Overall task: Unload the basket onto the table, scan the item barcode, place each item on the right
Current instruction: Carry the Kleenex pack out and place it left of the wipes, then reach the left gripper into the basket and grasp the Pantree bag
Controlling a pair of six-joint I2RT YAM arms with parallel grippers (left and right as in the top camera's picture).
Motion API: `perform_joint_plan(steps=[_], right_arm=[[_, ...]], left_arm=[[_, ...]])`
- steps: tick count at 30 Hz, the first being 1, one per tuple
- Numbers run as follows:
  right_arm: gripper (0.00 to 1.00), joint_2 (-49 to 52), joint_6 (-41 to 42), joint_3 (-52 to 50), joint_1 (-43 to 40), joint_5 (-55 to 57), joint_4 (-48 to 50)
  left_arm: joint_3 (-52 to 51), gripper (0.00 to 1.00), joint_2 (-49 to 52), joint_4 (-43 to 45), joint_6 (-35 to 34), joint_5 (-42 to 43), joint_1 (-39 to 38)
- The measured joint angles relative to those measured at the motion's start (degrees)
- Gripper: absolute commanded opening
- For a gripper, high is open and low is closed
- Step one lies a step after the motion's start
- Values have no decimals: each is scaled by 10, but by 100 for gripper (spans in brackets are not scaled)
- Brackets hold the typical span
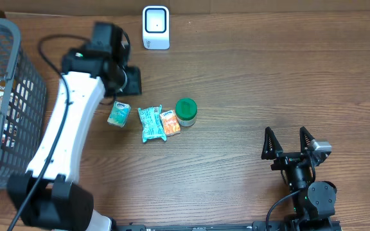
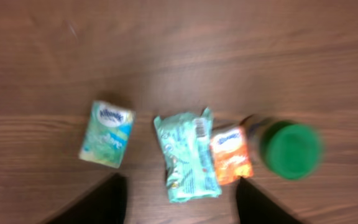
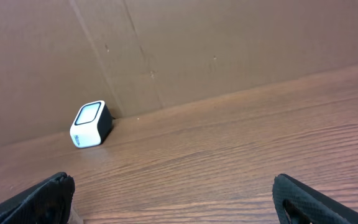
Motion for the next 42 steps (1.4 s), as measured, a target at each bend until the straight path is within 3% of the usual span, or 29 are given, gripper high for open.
perform_joint_plan(steps=[3,9,13,19,24,27,30,31,36,42], right_arm=[[100,0,0,0,0,0,0],[100,0,0,0,0,0,0],[100,0,0,0,0,0,0],[100,0,0,0,0,0,0],[100,0,0,0,0,0,0],[100,0,0,0,0,0,0],[100,0,0,0,0,0,0],[100,0,0,0,0,0,0],[100,0,0,0,0,0,0],[100,0,-1,0,0,0,0]], left_arm=[[80,80,-13,-42,5,2,12],[226,80,-29,-110,10,6,82],[310,81,-32,-129,9,9,175],[348,77,-36,-117,-12,8,344],[326,74,-29,-111,-54,6,477],[278,75,-26,-95,-69,7,518],[195,79,-19,-56,-72,6,553],[163,84,-16,-35,-71,6,563],[38,91,5,67,-12,6,592],[5,91,61,101,71,6,589]])
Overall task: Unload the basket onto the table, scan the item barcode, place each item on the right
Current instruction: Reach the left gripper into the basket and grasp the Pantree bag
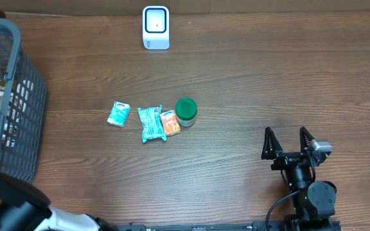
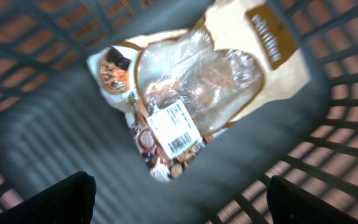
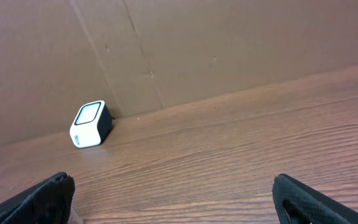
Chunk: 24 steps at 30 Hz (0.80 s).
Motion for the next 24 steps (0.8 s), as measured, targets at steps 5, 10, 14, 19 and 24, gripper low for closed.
perform_joint_plan(steps=[5,10,14,19,24], right_arm=[[100,0,0,0,0,0,0],[100,0,0,0,0,0,0],[100,0,0,0,0,0,0],[100,0,0,0,0,0,0],[100,0,-1,0,0,0,0]], left_arm=[[-5,86,83,41,56,-8,0],[-6,83,128,83,99,-11,0],[-8,84,142,121,131,-11,-2],[-9,82,142,172,189,-13,-16],[-9,83,143,212,270,-12,-39]])
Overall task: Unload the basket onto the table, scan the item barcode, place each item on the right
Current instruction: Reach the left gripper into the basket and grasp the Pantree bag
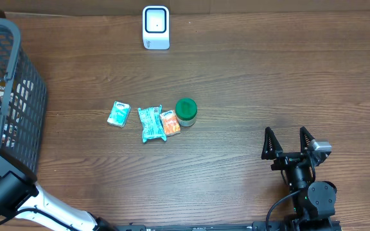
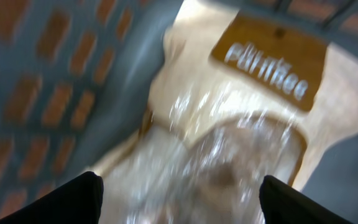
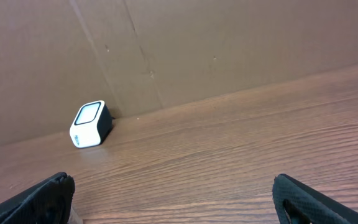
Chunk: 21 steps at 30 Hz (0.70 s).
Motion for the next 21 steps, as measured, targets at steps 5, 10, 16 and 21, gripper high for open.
perform_joint_plan(steps=[5,10,16,21], right_arm=[[100,0,0,0,0,0,0],[100,0,0,0,0,0,0],[100,0,0,0,0,0,0],[100,0,0,0,0,0,0]], left_arm=[[0,82,3,57,42,-8,-5],[0,83,17,89,59,-22,-5],[1,72,63,97,76,-18,-6],[2,46,63,81,86,-10,-13]])
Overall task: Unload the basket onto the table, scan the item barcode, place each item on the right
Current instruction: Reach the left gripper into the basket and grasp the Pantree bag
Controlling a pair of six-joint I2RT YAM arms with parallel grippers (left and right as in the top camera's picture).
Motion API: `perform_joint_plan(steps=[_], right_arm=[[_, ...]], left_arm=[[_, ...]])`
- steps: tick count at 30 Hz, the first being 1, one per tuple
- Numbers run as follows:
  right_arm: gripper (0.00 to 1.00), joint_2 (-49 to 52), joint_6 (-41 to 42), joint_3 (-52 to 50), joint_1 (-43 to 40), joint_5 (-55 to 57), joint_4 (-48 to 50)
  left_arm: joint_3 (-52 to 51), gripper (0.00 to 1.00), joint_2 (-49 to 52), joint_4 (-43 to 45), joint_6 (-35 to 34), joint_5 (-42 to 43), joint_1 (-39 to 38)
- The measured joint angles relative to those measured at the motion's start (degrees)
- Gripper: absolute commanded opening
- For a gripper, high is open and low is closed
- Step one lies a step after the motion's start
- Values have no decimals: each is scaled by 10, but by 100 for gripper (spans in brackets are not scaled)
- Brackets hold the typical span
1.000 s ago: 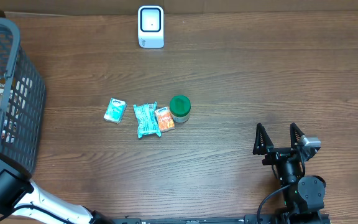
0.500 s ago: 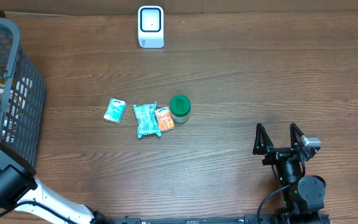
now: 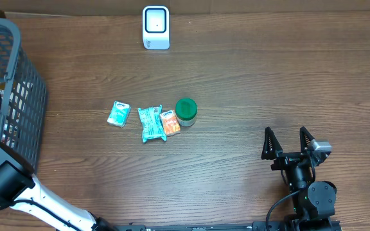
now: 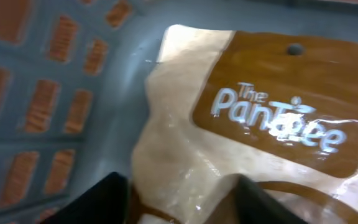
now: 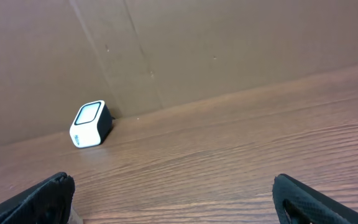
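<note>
A cream and brown snack bag (image 4: 253,124) printed "The Pantree" lies in the grey basket (image 3: 19,58) at the table's left edge. My left gripper (image 4: 182,200) is down inside the basket, right over the bag. It is open, with its dark fingers (image 4: 101,202) on either side of the bag's clear window. The white barcode scanner (image 3: 155,27) stands at the back of the table and also shows in the right wrist view as scanner (image 5: 91,124). My right gripper (image 3: 290,142) rests open at the front right, holding nothing.
A row of small goods lies mid-table: a teal tissue pack (image 3: 118,114), a mint packet (image 3: 150,123), an orange pack (image 3: 170,122) and a green-lidded jar (image 3: 185,110). A cardboard wall (image 5: 229,50) backs the table. The left arm (image 3: 5,186) reaches along the left edge.
My left gripper has come lower and closer to the bag's brown label, and its fingers stand nearer together around the bag. The right arm has not moved.
My left gripper hovered open over the row of small goods mid-table. Then it was above the snack bag in the basket, barcode label showing. It was then close over the bag, and now its fingers straddle it more narrowly.
</note>
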Motion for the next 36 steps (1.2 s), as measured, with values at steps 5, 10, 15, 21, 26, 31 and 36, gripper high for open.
perform_joint_plan(steps=[5,10,15,21,26,31,36], right_arm=[[100,0,0,0,0,0,0],[100,0,0,0,0,0,0],[100,0,0,0,0,0,0],[100,0,0,0,0,0,0],[100,0,0,0,0,0,0],[100,0,0,0,0,0,0],[100,0,0,0,0,0,0]], left_arm=[[6,44,0,-49,0,23,-5],[13,49,0,-88,-19,32,-6],[18,49,0,-122,-51,41,-6],[21,4,0,-156,-80,53,-7],[23,4,-1,-166,-96,45,-7],[46,4,-1,-214,-144,28,-7],[107,4,7,-282,-203,15,-7]])
